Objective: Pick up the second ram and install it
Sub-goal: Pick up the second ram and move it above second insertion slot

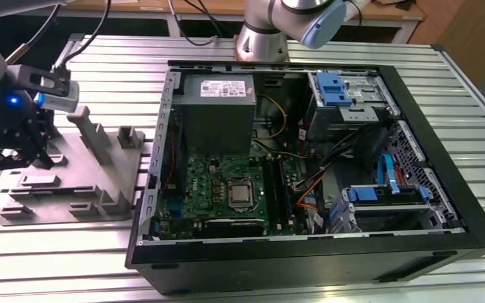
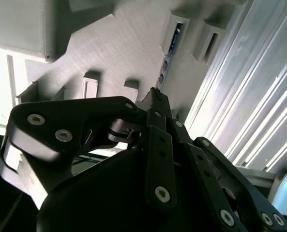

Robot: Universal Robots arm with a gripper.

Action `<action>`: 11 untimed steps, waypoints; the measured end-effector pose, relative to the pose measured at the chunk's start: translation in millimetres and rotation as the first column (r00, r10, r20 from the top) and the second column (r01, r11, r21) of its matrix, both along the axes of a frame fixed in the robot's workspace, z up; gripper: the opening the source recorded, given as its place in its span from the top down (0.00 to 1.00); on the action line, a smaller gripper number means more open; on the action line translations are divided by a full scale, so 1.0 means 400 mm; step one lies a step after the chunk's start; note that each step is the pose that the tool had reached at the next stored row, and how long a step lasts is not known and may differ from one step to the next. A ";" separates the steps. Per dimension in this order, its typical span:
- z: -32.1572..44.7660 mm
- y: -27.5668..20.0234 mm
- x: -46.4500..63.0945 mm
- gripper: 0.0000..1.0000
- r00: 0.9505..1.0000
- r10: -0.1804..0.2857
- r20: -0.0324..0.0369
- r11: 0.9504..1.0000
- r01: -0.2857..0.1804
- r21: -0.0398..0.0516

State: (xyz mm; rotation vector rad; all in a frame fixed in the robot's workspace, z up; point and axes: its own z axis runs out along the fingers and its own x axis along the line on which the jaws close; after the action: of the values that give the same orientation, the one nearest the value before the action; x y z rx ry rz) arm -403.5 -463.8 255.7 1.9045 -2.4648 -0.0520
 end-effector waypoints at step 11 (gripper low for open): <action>-0.007 0.000 0.000 0.90 0.980 0.199 0.000 0.980 -0.199 0.000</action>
State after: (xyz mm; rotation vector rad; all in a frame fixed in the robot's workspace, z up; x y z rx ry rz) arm -403.6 -463.8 252.9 2.1389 -2.2600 -0.0476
